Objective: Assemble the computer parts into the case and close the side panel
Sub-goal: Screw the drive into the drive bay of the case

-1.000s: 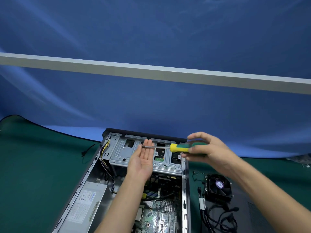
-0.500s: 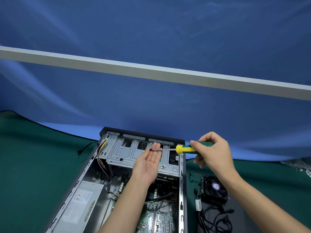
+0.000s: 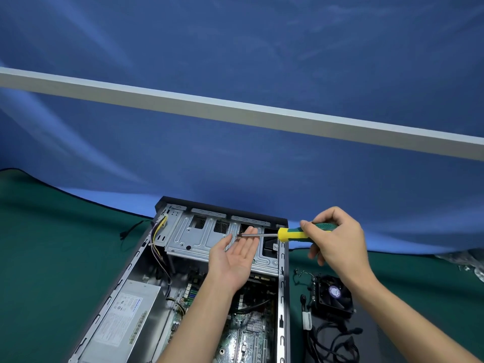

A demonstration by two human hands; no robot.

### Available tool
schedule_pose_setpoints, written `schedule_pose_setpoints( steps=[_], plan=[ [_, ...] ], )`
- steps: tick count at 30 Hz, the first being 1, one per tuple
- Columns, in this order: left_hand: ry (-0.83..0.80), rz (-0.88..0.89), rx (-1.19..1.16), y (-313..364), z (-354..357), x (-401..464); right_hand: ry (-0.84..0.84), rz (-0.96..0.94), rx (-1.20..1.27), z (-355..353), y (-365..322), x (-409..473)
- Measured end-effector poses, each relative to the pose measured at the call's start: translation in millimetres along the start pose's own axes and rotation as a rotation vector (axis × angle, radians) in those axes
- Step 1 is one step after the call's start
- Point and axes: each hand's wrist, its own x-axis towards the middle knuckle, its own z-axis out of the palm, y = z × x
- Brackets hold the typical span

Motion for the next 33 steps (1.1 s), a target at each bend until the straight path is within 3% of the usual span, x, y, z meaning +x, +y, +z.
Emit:
schedule_pose_setpoints(
  steps=[6,10,16,24,33],
  plan=[
    [0.103,-0.09,0.057,-3,-10,1,0.015,-0.002,-0.044,-3,3,2],
    [0.316,-0.096,0.242,-10,-27,14,-0.005,0.017,-0.132,-7,6,7],
    [0.505,0.037,0.433,-18,-47,34,-0.045,0.058,-0.31,-13,11,18],
    [0.408,0.024,0.379,-23,-54,53,-0.117,0.064,-0.554,-21,0,36],
    [0.247,-0.036,0.357,-21,-63,61,-0.16,0.029,-0.643,-13,-9,46]
  ],
)
